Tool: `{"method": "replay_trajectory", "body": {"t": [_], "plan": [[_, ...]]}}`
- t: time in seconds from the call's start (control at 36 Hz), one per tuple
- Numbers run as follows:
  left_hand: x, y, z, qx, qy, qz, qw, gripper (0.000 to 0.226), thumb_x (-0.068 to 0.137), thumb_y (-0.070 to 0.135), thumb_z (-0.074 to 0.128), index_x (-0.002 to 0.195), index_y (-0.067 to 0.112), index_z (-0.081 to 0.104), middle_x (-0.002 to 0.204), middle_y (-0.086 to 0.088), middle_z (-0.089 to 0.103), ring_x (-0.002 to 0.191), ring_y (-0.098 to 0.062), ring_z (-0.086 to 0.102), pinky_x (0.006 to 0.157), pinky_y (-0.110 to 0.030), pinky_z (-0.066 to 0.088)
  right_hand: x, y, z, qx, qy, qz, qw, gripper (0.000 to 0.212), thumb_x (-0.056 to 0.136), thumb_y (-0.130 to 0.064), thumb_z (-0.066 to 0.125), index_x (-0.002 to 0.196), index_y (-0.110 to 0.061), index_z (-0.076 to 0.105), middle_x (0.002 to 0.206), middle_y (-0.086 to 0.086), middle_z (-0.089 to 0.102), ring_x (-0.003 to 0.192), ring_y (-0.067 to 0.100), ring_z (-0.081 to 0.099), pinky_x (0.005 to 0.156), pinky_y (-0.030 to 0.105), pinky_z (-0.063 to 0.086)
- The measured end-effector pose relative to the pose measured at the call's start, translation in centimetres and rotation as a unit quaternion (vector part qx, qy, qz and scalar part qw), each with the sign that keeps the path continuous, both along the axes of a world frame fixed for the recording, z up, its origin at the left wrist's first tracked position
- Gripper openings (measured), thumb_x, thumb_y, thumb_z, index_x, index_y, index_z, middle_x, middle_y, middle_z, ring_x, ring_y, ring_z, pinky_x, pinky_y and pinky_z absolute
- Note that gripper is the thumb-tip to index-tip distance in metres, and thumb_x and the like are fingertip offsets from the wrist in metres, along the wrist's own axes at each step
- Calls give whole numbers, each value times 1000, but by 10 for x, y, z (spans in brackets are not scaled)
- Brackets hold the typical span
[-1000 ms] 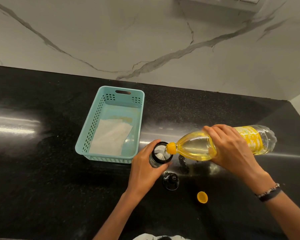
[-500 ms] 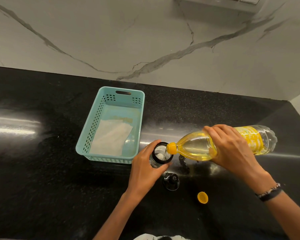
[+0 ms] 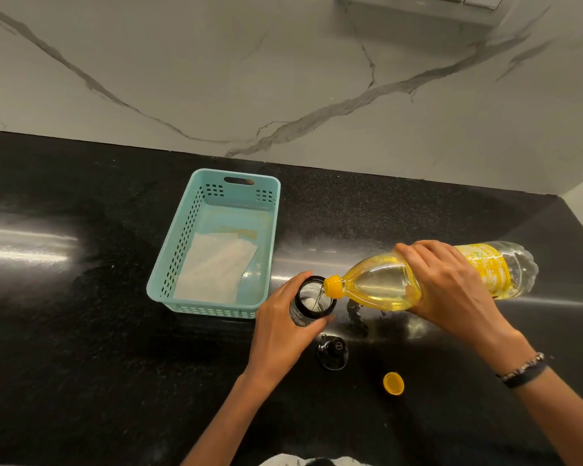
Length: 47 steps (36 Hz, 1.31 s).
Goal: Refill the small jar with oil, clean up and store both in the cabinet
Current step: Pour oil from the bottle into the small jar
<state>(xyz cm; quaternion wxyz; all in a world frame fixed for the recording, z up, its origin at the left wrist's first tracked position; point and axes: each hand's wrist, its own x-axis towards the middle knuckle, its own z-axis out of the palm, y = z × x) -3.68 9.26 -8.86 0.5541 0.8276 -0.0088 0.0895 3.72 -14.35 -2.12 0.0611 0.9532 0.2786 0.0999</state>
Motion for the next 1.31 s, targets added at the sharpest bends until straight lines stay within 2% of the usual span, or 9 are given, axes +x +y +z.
{"method": "replay_trajectory", "body": {"t": [0.22,0.44,0.58,0.92,1.06,1.31], "plan": [[1,1,-3,7,8,0,1000,65,69,25,85,127,27,56,112,20,62,107,8,57,89,-6,43,0,1,2,2,1,1,1000,84,45,-26,95,116,1,61,101,15,68,97,32,63,85,41,52],[0,0,0,5,-1,-2,1000,62,70,24,84,122,37,53,109,27,60,105,9,57,88,-6,43,1,0,-1,1,2,-1,1000,82,48,-29,93,118,-1,60,102,13,67,99,31,62,86,40,51],[0,0,-2,5,2,1,1000,61,70,27,84,125,28,57,110,23,62,105,8,58,87,-7,44,2,0,-2,2,1,0,1000,81,47,-25,93,117,-1,60,101,12,67,97,30,62,85,39,51],[1,0,-2,9,-2,-1,1000,61,70,26,84,125,28,56,110,24,61,105,6,58,89,-8,45,2,1,0,-4,7,-1,1000,84,46,-29,94,118,-1,61,102,13,67,98,31,62,85,40,51],[0,1,0,12,-6,-1,1000,62,70,24,84,122,36,52,107,31,58,105,10,56,87,-5,43,2,1,1,-5,7,-2,1000,85,46,-30,94,118,0,60,103,13,67,98,31,63,85,40,51],[1,1,-3,19,-3,-1,1000,65,70,26,84,125,35,51,109,32,54,106,15,53,87,-3,41,2,2,2,-5,8,-4,1000,87,44,-30,95,118,1,61,103,14,67,97,32,63,85,40,52]]}}
